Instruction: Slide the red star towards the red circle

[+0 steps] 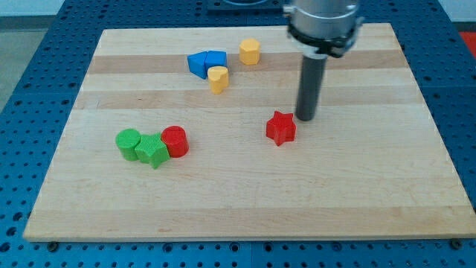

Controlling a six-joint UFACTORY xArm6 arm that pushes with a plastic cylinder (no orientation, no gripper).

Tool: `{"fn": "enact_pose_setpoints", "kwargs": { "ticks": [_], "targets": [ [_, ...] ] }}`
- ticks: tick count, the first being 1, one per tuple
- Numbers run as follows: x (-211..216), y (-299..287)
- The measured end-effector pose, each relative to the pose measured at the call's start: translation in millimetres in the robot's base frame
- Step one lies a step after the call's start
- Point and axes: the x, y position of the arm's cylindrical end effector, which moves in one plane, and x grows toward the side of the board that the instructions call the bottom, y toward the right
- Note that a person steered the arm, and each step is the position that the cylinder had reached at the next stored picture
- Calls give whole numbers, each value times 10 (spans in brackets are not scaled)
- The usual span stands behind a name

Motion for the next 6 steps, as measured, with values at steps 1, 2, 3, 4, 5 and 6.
{"fn": "enact_pose_setpoints", "kwargs": {
  "ticks": [1,2,3,4,5,6],
  "targets": [
    [55,1],
    [282,-323],
    [326,-667],
    [348,-928],
    [463,-1226],
    [561,-1500]
  ]
}}
